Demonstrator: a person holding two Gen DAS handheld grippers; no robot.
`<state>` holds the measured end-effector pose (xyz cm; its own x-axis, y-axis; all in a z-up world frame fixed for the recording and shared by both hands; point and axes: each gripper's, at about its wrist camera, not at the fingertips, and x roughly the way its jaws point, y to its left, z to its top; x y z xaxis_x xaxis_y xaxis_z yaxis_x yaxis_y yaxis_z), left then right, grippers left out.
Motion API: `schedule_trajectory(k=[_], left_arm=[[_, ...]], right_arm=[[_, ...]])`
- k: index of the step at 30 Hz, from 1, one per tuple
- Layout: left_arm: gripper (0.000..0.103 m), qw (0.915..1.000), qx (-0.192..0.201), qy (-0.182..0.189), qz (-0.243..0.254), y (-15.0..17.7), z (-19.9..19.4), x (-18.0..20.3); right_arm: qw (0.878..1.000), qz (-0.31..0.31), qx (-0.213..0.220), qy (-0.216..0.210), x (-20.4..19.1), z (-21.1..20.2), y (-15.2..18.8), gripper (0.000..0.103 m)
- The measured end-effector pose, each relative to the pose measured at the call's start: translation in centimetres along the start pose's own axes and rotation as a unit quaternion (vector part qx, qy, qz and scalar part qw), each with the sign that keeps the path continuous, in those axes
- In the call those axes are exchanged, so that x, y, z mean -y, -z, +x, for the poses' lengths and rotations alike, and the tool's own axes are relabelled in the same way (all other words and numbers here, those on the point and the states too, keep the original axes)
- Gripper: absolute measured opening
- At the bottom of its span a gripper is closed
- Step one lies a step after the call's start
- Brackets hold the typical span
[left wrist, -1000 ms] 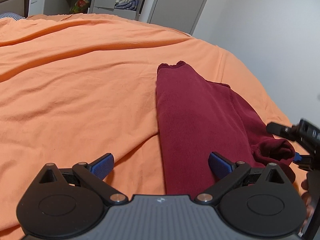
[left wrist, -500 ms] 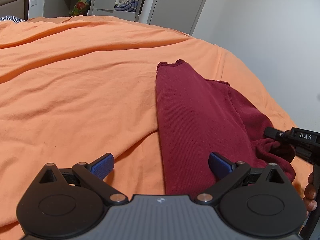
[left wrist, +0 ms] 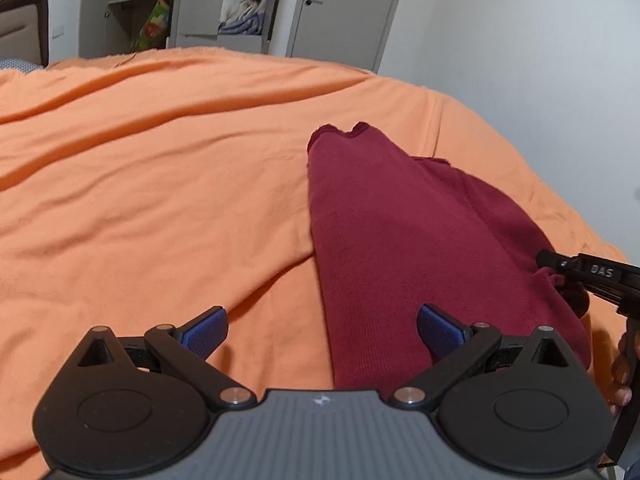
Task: Fold small clothes
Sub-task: 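Grasp the folded shirt's end with the right gripper and tuck it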
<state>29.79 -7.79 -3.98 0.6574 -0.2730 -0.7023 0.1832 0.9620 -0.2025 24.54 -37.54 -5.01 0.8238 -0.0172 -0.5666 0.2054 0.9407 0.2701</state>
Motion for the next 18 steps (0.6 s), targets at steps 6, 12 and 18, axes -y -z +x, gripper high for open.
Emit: schedule_trajectory(k=[6, 12, 18], left_arm=[[0.102, 1.0000, -0.004, 0.002, -0.007, 0.1, 0.0, -0.2], [0.102, 1.0000, -0.006, 0.002, -0.008, 0.0, 0.1, -0.1], [0.102, 0.9999, -0.006, 0.002, -0.008, 0.1, 0.1, -0.1]], right_arm=[[0.999, -0.018, 0.032, -0.002, -0.9, -1.9, -0.1, 0.073], [0.996, -0.075, 0.051, -0.022, -3.7, -3.8, 1.1, 0.096], [0.994, -0.095, 0.025, 0.041, -4.0, -2.7, 2.7, 0.097]])
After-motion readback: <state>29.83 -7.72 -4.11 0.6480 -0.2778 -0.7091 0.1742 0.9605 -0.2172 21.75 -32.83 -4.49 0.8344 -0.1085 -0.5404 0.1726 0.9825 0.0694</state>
